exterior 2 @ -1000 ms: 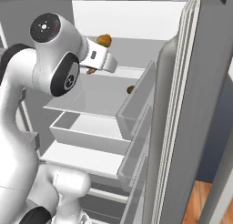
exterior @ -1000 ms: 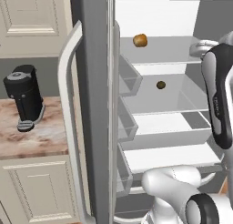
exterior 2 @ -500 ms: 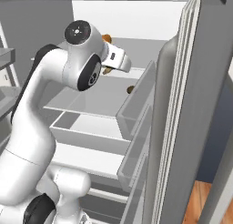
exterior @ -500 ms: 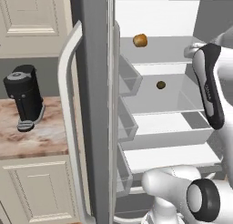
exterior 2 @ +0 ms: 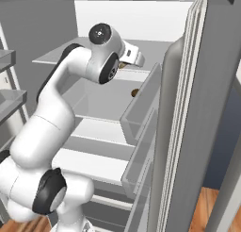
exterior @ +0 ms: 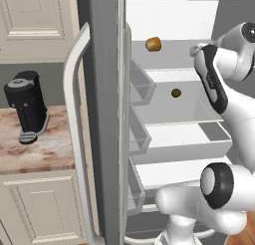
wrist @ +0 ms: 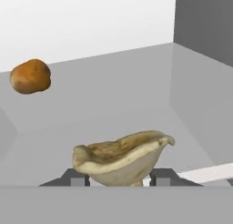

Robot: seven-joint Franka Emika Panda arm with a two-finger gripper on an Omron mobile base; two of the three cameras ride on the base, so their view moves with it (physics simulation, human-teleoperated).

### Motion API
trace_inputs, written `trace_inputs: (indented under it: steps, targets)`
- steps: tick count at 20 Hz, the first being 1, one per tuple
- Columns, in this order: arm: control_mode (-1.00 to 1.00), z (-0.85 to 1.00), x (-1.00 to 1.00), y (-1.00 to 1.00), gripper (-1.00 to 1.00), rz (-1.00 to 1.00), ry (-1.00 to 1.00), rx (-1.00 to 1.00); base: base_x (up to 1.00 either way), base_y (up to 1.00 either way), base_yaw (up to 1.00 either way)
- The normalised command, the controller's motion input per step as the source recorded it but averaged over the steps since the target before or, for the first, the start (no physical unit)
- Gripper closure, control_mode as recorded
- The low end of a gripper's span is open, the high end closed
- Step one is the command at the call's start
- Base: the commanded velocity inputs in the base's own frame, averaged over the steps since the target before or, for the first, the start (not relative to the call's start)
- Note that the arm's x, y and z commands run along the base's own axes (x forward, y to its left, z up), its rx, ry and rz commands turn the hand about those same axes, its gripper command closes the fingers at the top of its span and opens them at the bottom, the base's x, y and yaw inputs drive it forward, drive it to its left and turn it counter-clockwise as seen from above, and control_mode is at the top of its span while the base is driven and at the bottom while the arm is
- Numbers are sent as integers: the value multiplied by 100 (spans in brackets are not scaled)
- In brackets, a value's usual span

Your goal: Place the mushroom in the correct fridge rack based on whether it is a fruit or vegetable. Finally, close the fridge door.

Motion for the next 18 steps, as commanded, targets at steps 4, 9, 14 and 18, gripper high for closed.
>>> trace_inputs:
  steps: [4, 9, 14, 18]
  targets:
    - [-100, 0, 99, -10, 100, 0, 0, 0, 0, 0, 0]
    - [-100, -2, 98, -13, -100, 0, -1, 0, 0, 0, 0]
    - [-100, 0, 17, 0, -100, -1, 1, 0, 0, 0, 0]
    - [-100, 14, -81, 6, -100, -5, -19, 0, 0, 0, 0]
